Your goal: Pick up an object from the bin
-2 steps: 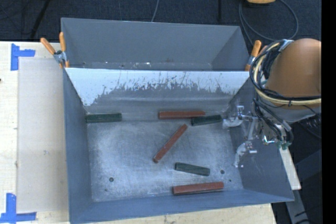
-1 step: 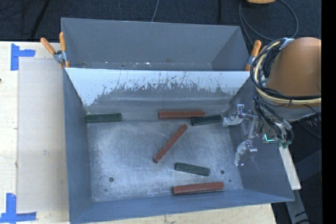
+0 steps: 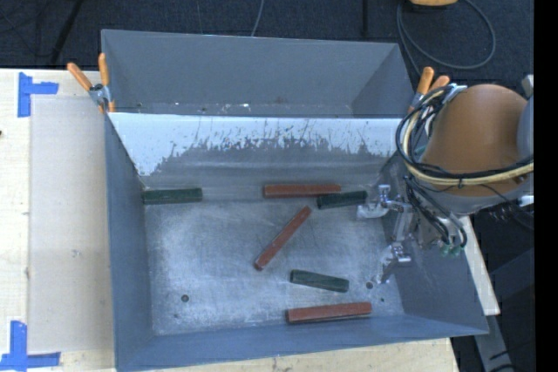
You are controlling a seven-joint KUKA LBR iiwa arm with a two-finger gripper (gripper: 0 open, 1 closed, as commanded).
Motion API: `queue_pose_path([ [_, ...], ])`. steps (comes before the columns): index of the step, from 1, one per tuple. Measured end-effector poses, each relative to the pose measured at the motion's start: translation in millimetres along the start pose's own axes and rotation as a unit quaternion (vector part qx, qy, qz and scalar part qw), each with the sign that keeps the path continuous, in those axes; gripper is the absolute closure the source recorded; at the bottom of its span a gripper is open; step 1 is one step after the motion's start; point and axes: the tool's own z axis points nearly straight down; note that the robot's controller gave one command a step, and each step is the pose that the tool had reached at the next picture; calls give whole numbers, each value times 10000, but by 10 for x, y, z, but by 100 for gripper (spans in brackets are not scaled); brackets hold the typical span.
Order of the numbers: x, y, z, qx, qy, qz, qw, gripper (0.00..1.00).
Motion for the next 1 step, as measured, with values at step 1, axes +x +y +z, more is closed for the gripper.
queue_pose_path([
  [1,-231,298,685,-2,14,-416,9991,0],
])
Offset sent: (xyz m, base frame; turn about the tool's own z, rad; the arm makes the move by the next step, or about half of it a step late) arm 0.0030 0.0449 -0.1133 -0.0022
